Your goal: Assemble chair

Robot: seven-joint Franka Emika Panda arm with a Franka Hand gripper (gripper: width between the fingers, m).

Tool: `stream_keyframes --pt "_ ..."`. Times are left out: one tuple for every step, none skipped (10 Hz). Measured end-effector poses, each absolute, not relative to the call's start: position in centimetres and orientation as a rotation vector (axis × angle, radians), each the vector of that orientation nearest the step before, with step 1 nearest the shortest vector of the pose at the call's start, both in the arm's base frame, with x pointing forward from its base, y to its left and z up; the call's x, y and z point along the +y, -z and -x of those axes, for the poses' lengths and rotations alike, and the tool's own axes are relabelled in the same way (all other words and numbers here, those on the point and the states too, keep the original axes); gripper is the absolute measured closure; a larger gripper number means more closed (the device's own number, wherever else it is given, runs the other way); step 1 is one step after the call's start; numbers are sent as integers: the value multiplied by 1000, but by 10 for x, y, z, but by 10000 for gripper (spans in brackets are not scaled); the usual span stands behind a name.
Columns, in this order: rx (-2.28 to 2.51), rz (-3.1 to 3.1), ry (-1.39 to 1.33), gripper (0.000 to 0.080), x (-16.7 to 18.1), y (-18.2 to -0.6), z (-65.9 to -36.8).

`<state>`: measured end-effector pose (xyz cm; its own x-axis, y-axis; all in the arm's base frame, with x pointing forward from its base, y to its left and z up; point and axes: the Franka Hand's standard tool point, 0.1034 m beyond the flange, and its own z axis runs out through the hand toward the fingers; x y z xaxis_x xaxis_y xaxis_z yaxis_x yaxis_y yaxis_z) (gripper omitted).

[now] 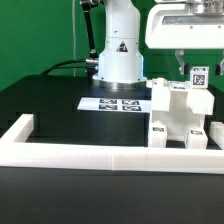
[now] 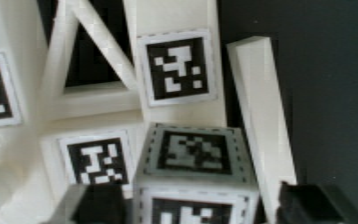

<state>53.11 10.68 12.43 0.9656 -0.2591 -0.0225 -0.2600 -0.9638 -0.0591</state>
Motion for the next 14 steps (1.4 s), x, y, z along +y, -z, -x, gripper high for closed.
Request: stream_keyframes --pt "404 3053 -22 520 107 -124 -531" --pt "404 3053 -22 515 107 -124 -531" --pt "426 3050 -22 515 107 -124 -531" --pt "452 3047 -23 515 107 -124 -531" --pt "451 3047 -23 515 107 -124 -531" --pt "503 3039 -25 515 107 -124 -531" --pt "657 3009 -30 515 107 -124 -531" --pt "768 2984 -33 515 107 -124 -531" --pt "855 2960 -36 515 107 -124 -531" --pt "944 2934 -39 515 107 -124 -531" --pt "1064 2894 -43 514 107 -124 -531" --pt "1144 2864 -46 514 107 -124 -531" --pt "1218 2833 -48 514 107 -124 -531" --pt "1328 2785 -52 514 107 -124 -531"
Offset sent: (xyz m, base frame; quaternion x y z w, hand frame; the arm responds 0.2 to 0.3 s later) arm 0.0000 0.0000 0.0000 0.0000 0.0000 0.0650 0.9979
